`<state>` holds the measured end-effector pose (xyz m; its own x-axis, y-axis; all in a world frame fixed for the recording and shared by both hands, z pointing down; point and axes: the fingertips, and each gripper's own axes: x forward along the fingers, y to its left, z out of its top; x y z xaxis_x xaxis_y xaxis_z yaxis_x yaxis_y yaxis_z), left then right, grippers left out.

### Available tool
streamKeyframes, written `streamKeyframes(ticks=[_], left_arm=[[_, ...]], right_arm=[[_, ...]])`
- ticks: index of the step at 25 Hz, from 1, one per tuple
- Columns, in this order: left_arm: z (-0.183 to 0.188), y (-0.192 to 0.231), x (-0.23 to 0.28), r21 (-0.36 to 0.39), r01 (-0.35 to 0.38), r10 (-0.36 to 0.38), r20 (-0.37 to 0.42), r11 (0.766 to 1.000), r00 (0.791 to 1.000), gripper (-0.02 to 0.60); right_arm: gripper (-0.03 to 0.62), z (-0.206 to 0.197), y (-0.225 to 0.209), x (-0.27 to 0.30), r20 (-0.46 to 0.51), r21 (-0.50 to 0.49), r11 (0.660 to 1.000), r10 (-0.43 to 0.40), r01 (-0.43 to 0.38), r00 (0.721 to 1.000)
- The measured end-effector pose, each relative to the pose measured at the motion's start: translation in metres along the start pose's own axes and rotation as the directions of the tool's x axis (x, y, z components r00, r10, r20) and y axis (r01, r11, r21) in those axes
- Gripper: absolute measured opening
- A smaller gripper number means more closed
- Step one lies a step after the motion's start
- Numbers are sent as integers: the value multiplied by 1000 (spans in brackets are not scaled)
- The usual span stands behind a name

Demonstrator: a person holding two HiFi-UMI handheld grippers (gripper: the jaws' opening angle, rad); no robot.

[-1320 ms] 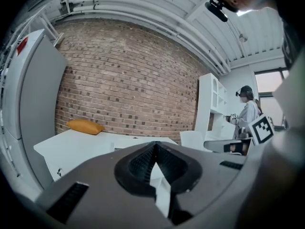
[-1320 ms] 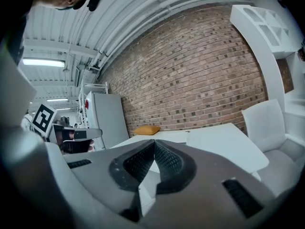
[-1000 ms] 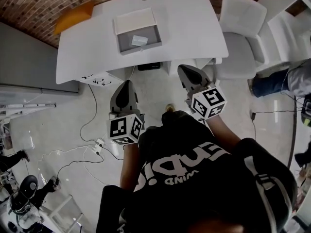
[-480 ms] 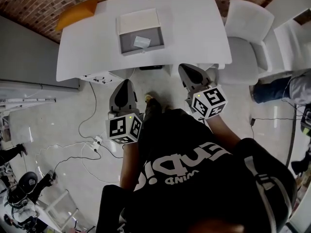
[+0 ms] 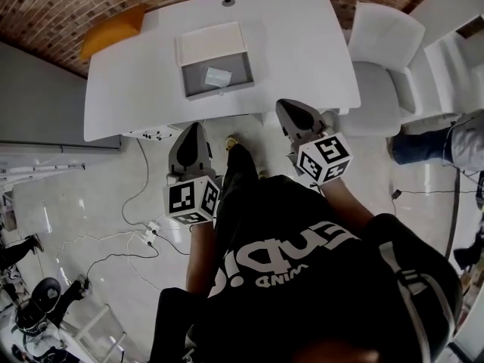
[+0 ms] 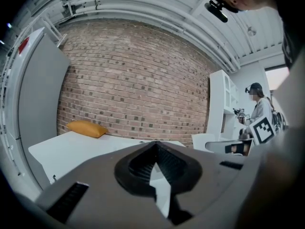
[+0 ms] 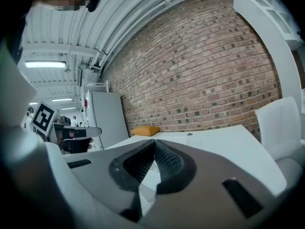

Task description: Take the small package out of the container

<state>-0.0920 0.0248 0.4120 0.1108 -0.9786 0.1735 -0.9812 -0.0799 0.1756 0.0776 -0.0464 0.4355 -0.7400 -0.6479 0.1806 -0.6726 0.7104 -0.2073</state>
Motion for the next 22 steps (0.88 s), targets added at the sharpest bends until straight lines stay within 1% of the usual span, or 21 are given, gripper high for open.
streamKeyframes(ticks=[7,14,22], left_arm=[[1,20,25,-13,-4,4,-12,1000,1000,6],[5,33,51,-13,13,-13,-31,1000,999,6],[18,45,96,-15,60,-60,-37,998,997,6]], right_arm=[[0,0,-4,30,-24,0,1000,19,-19,1000],[0,3,-8,58,-39,6,1000,24,-24,999],[0,16,-25,93,-49,7,1000,15,-15,999]])
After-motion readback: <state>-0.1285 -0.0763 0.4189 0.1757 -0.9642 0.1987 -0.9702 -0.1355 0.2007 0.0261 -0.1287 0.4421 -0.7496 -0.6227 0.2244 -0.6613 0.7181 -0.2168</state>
